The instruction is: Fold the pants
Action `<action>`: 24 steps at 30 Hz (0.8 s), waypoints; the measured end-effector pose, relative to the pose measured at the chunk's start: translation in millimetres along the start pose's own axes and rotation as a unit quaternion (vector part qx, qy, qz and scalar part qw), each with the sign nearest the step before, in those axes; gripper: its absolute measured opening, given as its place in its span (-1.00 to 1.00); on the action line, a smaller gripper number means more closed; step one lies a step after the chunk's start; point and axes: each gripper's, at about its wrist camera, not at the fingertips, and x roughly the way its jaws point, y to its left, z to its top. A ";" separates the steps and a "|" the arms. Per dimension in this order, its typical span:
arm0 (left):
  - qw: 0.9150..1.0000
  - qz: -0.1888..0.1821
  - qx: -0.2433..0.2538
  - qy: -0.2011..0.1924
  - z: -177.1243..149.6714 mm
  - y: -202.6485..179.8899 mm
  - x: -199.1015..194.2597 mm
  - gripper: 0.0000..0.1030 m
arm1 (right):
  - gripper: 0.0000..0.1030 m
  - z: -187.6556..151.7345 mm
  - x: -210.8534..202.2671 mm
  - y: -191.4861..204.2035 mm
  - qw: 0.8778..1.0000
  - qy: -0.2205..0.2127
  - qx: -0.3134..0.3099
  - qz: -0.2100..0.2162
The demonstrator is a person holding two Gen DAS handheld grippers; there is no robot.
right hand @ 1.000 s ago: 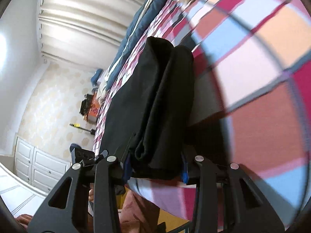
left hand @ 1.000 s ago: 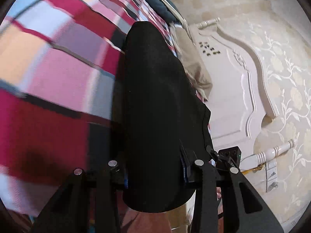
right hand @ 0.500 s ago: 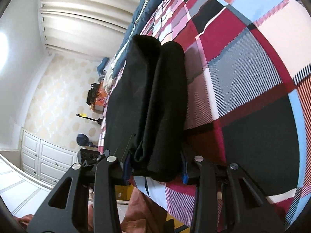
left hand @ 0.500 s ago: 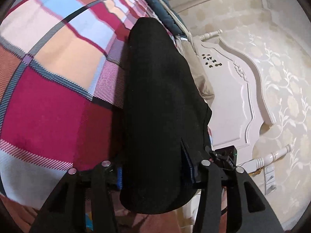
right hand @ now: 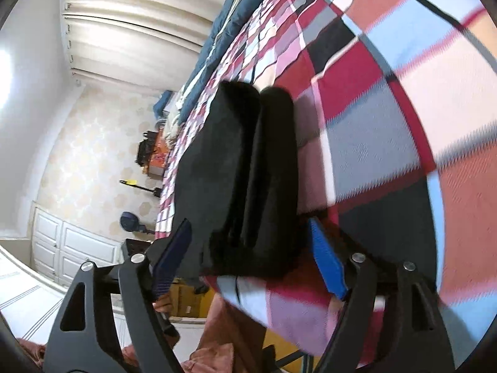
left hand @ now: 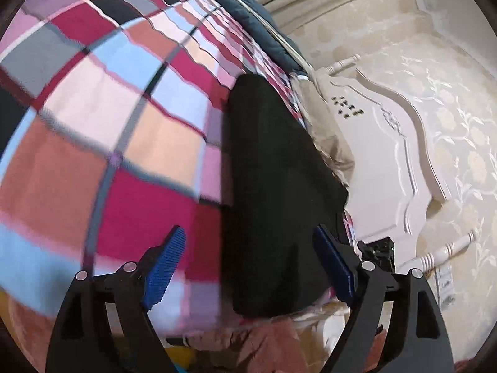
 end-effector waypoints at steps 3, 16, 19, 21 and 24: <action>1.000 -0.018 -0.001 0.010 25.6 0.9 20.7 0.60 | 0.54 28.5 15.3 1.4 1.000 -0.002 -0.005 0.000; 0.998 -0.032 0.018 0.050 99.1 -8.8 95.1 0.61 | 0.25 78.1 76.0 8.3 0.999 0.027 -0.039 -0.009; 0.997 -0.013 0.055 0.060 96.7 -14.4 102.2 0.06 | -0.13 75.9 75.8 1.1 0.999 0.024 -0.033 -0.003; 0.995 0.003 0.073 0.067 93.4 -13.2 106.5 -0.18 | -0.25 74.1 73.4 -1.9 0.999 0.018 -0.026 0.011; 0.995 -0.012 0.077 0.059 94.0 -11.6 101.5 -0.38 | -0.35 72.4 71.9 0.8 0.999 0.007 -0.028 0.021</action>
